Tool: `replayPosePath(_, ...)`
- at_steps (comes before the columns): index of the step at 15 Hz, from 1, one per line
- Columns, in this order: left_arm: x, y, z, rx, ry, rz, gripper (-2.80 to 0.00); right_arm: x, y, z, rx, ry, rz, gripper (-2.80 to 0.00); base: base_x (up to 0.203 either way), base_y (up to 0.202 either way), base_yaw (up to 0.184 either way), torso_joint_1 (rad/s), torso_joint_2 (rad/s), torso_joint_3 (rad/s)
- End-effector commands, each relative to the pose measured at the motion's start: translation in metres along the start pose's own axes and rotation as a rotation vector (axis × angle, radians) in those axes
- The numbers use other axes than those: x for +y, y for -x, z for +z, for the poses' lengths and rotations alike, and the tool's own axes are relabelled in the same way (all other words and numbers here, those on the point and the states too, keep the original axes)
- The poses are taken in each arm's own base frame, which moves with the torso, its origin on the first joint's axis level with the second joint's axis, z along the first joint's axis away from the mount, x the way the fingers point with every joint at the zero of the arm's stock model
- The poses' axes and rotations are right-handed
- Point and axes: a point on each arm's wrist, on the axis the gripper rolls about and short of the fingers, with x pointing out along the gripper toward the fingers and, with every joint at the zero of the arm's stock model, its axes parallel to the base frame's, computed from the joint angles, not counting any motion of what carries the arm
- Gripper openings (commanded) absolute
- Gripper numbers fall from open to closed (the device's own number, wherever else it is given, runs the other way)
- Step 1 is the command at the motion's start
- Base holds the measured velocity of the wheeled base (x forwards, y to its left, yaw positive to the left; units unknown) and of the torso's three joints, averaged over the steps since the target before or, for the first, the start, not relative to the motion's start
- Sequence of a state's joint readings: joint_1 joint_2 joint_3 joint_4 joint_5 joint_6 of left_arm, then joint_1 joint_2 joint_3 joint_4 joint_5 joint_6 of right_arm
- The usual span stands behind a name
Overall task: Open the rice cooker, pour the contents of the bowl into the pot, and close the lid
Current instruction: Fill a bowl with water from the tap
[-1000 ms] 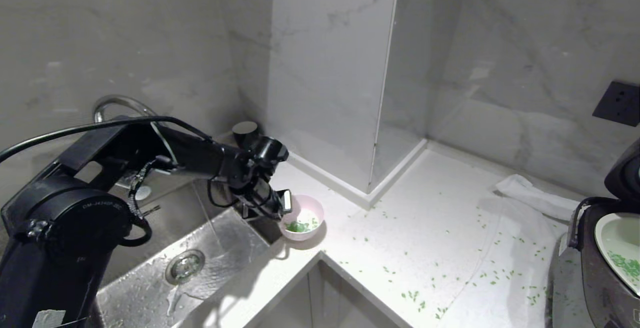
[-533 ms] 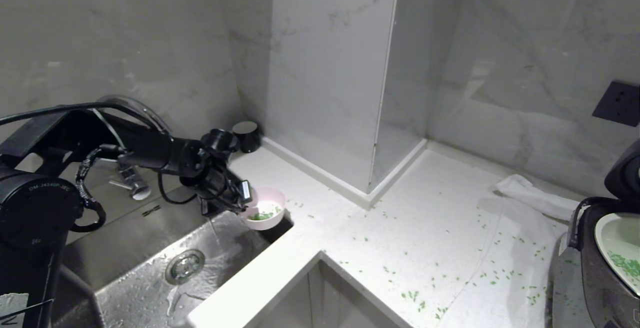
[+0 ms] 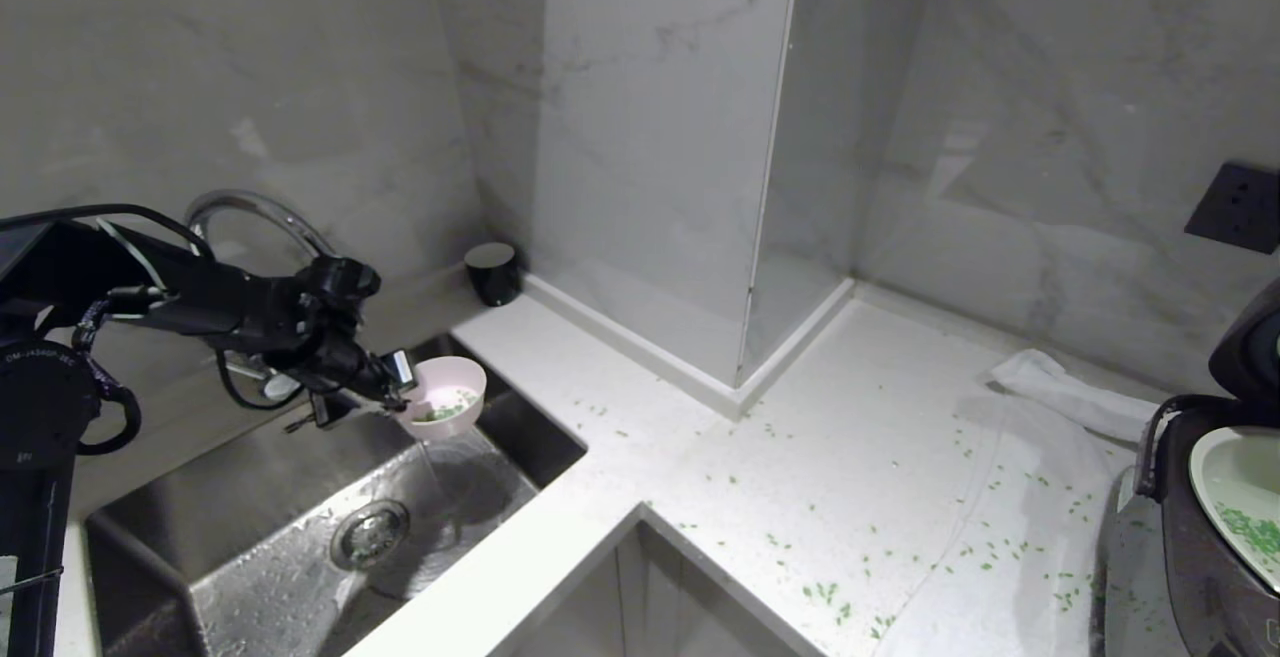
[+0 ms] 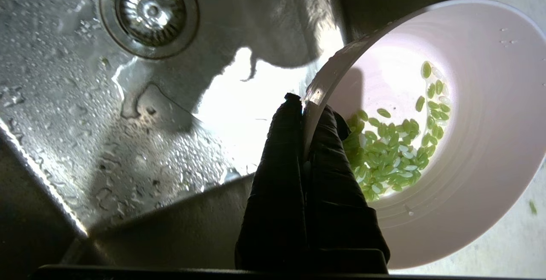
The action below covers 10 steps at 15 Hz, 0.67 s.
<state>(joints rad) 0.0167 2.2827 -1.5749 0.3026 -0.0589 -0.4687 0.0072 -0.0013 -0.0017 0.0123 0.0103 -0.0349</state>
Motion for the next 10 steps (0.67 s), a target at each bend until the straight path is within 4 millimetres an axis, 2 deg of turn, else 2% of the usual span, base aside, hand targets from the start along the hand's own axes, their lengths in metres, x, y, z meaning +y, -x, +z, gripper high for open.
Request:
replayPosePath(1,0.019,-0.01,0.007,-0.006,0.04,0.024,-2.8,0.0,0.0,0.0,0.001,0.0,0.001,-2.8,0.0,0.0,0.0,0.0,0.0,0.0)
replayPosePath(6,0.048,-0.013,0.029,-0.059,0.104,0.048,-2.8,0.0,0.0,0.0,0.001,0.0,0.001,-2.8,0.0,0.0,0.0,0.0,0.0,0.0)
replayPosePath(10,0.064,-0.014,0.044,-0.096,0.138,0.057,-2.8,0.0,0.0,0.0,0.001,0.0,0.001,-2.8,0.0,0.0,0.0,0.0,0.0,0.0)
